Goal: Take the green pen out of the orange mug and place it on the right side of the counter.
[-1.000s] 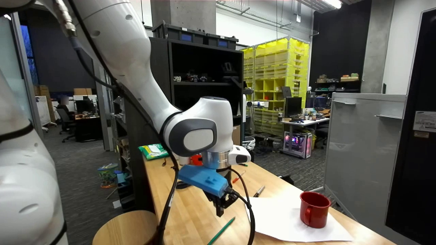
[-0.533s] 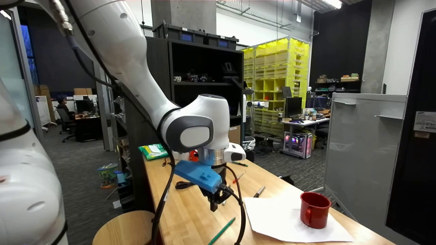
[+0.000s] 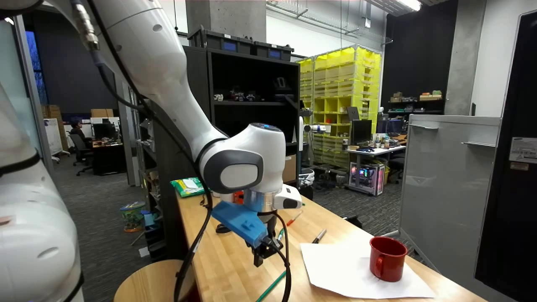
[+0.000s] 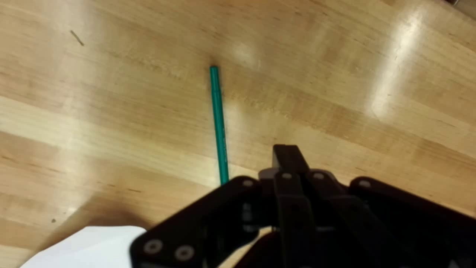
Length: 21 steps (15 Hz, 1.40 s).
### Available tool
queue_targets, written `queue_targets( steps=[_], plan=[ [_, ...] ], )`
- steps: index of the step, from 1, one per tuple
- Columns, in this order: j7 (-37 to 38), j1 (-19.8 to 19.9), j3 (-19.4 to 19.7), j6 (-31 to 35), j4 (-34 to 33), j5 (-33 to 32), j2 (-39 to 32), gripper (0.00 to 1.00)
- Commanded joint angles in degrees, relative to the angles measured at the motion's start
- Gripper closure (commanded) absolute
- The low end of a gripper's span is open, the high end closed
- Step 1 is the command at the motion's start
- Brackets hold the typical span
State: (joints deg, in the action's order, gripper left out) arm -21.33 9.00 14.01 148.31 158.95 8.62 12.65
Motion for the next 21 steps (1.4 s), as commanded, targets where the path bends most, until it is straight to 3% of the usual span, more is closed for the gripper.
queue_targets(
  steps=[1, 12, 21],
  plan=[
    [-0.18, -1.02, 1.12, -0.63, 0.01, 3.05, -1.89, 1.0],
    [-4.03, 0.43, 1.24, 0.07, 0.07, 10.92, -9.81, 1.0],
    [-3.31, 1.72, 1.34, 0.17, 0.33, 9.04, -9.96, 1.0]
  ],
)
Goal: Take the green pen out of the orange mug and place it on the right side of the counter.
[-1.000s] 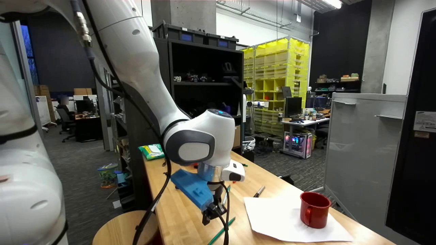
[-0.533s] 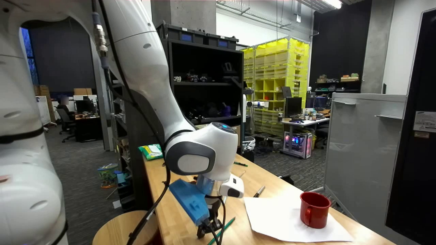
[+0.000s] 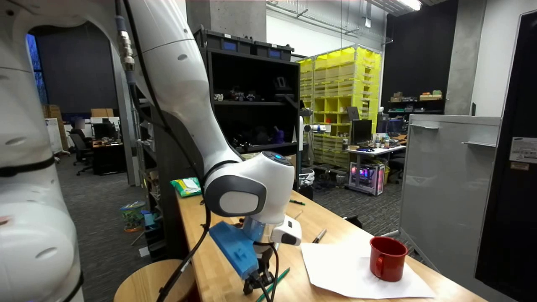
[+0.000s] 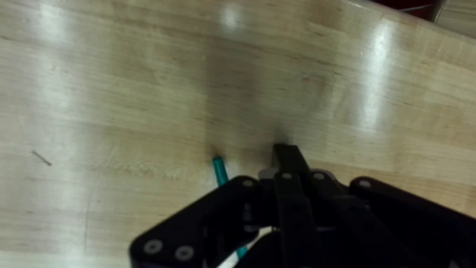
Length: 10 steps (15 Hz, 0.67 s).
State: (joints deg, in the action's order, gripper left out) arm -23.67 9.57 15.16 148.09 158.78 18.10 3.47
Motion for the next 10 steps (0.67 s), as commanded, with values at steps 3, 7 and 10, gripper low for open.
queue_targets(
  steps=[3, 7, 10],
  plan=[
    [-1.06, 1.74, 0.44, 0.32, 0.53, -0.68, -0.64, 1.0],
    [-1.57, 2.62, 0.82, 0.29, 0.54, -0.73, -0.63, 1.0],
    [-1.96, 3.14, 1.06, 0.25, 0.55, -0.82, -0.63, 1.0]
  ],
)
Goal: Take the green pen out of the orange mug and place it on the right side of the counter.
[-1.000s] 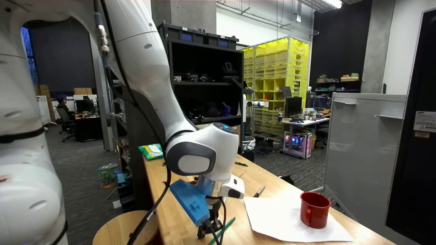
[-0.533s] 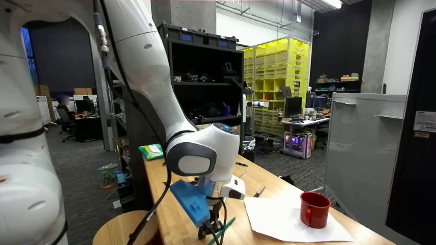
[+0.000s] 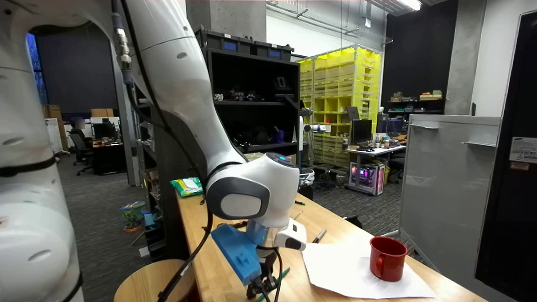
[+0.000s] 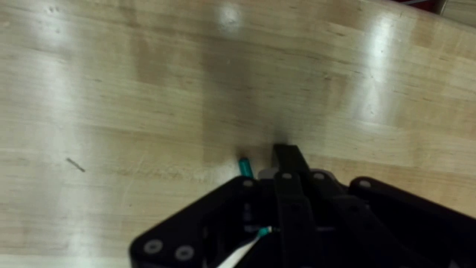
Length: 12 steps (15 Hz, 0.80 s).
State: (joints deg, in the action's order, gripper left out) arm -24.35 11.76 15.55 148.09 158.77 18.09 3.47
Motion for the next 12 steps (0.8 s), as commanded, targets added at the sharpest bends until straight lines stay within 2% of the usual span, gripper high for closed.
queue_targets(
  steps=[1, 12],
  plan=[
    [-1.33, 1.14, 0.75, 0.25, 0.57, -0.89, -0.6, 1.0],
    [0.32, 2.99, 1.67, 0.08, 0.82, -5.31, 0.08, 1.0]
  ],
)
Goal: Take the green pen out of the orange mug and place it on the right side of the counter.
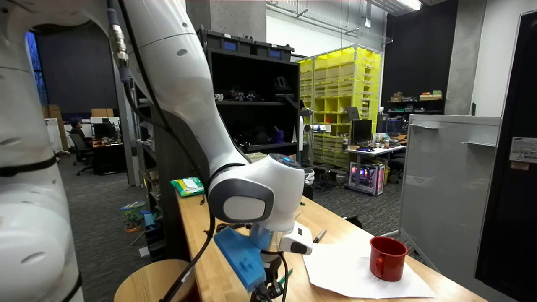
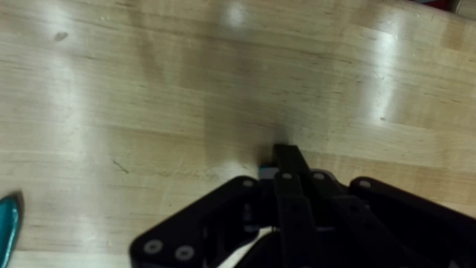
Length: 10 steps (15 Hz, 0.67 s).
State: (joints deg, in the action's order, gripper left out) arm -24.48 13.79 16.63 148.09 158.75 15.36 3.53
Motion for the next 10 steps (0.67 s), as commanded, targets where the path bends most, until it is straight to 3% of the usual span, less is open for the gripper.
queue_targets(
  steps=[1, 10],
  plan=[
    [0.7, 1.12, 0.67, 0.06, 0.84, -3.33, 0.07, 1.0],
    [2.84, 2.64, 1.19, -0.03, 0.82, -8.64, 0.57, 1.0]
  ],
)
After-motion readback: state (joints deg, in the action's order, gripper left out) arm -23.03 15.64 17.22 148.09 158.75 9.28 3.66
